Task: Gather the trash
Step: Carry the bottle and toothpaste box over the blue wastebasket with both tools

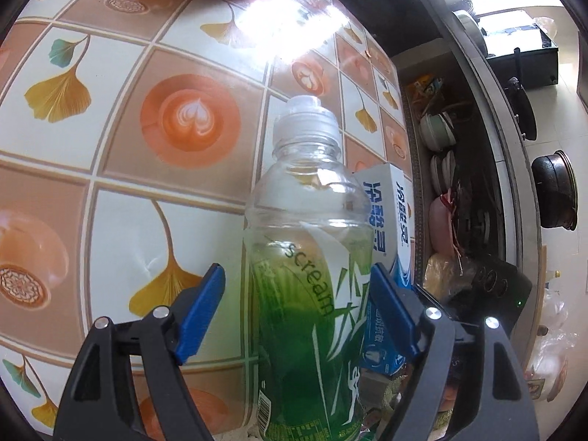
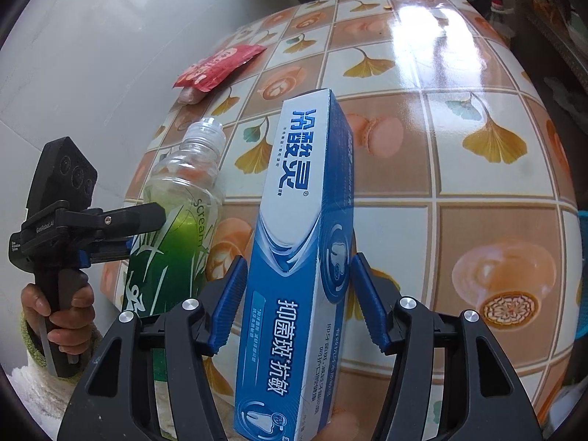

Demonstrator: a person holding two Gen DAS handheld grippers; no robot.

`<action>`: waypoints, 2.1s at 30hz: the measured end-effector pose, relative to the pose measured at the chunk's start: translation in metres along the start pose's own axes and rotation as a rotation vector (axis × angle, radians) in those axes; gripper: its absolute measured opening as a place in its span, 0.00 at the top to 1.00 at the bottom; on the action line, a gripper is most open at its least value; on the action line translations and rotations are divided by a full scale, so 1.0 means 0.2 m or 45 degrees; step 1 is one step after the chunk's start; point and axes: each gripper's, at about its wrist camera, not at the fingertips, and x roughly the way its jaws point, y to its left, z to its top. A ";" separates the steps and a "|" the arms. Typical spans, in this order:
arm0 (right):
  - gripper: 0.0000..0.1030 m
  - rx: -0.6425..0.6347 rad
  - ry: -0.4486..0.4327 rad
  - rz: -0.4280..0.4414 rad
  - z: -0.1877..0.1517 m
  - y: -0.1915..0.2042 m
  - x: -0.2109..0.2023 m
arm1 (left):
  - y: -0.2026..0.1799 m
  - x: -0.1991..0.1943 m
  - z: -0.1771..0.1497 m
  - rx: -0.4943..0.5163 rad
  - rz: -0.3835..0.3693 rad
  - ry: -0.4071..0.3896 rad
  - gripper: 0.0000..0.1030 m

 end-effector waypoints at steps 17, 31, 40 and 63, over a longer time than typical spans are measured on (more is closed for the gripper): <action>0.52 -0.035 0.004 -0.007 -0.01 0.04 0.02 | -0.10 0.07 -0.02 0.081 0.057 0.032 0.26; 0.59 -0.023 -0.015 0.020 0.00 0.03 0.00 | -0.13 0.08 -0.06 0.125 0.101 -0.013 0.39; 0.62 0.001 -0.035 0.033 -0.01 0.01 -0.03 | -0.22 -0.01 -0.15 0.236 0.136 -0.141 0.39; 0.65 0.041 -0.158 0.062 -0.08 0.00 -0.30 | -0.41 -0.21 -0.34 0.469 0.196 -0.399 0.39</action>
